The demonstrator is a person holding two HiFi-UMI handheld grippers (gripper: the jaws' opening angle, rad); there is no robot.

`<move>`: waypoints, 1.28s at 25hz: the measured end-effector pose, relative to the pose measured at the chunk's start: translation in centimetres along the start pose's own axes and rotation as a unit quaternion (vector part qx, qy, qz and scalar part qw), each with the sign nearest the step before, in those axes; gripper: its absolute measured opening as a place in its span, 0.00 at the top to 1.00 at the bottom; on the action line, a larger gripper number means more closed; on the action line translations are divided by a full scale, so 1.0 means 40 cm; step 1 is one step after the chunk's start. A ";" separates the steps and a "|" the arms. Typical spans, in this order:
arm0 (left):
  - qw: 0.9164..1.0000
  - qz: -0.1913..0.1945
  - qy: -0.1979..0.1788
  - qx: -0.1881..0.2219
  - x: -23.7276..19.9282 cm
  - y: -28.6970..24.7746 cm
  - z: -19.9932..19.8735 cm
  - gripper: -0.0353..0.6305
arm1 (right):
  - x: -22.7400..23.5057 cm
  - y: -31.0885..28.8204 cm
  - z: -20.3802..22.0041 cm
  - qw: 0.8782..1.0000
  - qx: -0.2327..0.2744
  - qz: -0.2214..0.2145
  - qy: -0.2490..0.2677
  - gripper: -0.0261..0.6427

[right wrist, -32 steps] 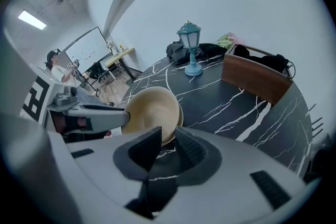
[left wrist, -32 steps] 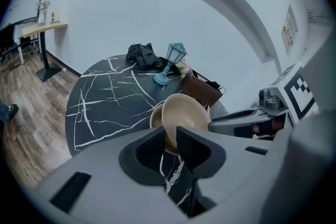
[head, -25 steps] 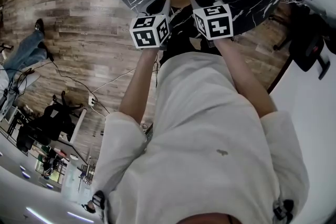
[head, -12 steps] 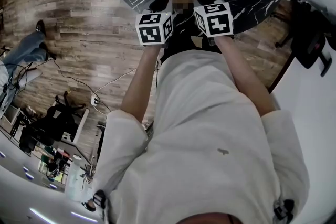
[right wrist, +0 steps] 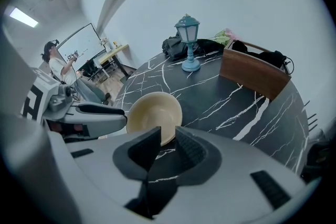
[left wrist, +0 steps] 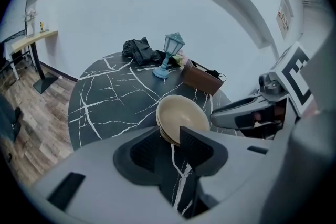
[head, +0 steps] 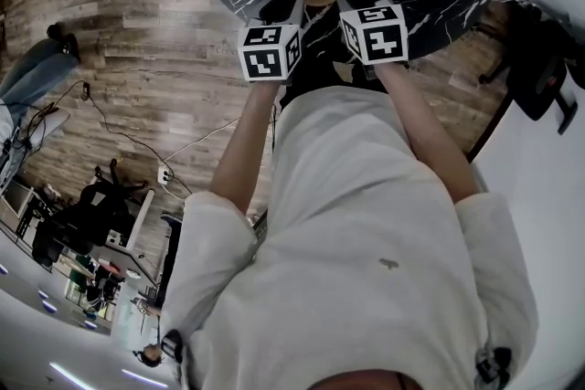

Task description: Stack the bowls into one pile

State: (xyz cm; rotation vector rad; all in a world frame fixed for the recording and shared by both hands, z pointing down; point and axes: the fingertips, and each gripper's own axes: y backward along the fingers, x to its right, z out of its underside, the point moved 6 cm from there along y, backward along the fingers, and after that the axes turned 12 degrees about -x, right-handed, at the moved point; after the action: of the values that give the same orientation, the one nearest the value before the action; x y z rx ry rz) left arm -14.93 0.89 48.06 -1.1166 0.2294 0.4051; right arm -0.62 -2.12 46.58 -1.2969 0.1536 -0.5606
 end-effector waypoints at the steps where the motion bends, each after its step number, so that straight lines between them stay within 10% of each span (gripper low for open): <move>1: 1.000 0.000 0.001 0.000 -0.002 0.001 0.001 0.79 | -0.001 0.001 -0.001 1.000 0.001 0.000 0.000 0.84; 32: 0.997 -0.002 0.055 0.050 0.213 0.040 0.071 0.78 | 0.066 0.109 0.102 0.996 0.015 -0.030 0.082 0.89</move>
State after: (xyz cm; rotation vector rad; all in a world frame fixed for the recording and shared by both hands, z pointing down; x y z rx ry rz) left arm -7.98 5.79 44.73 -1.0423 0.3399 0.3253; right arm 4.67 0.86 44.17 -1.2287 0.2408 -0.7183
